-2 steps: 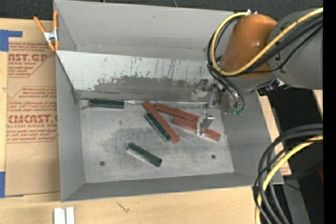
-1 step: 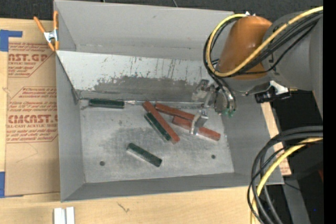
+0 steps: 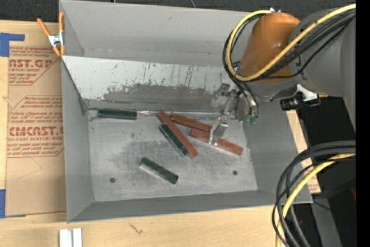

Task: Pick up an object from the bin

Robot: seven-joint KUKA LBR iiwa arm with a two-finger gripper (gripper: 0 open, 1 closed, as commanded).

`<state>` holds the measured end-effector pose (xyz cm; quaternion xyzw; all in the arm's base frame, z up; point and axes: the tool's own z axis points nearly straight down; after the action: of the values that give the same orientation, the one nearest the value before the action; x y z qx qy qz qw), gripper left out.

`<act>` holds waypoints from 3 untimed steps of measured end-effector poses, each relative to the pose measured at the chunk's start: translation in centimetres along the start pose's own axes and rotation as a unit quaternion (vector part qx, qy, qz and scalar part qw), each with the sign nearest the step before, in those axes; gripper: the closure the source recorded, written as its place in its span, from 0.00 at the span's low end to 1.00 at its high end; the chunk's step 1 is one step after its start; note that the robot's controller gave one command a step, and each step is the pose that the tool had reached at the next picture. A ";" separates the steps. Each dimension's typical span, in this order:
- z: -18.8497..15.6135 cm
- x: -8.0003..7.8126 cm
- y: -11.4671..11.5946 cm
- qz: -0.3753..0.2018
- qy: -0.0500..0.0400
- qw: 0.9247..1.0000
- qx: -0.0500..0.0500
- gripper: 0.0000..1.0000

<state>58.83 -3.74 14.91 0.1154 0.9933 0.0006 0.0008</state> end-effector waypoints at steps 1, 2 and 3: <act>7.3 1.0 1.3 0.082 0.004 0.997 0.001 0.00; 6.6 0.6 1.2 0.082 -0.005 0.997 0.000 1.00; 6.6 0.6 1.2 0.082 -0.005 0.997 0.000 1.00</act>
Offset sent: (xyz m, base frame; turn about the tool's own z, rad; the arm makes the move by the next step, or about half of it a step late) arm -0.0130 0.0177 -0.0791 0.1831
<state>58.50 -2.38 8.35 0.1966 0.9805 -0.0001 0.0057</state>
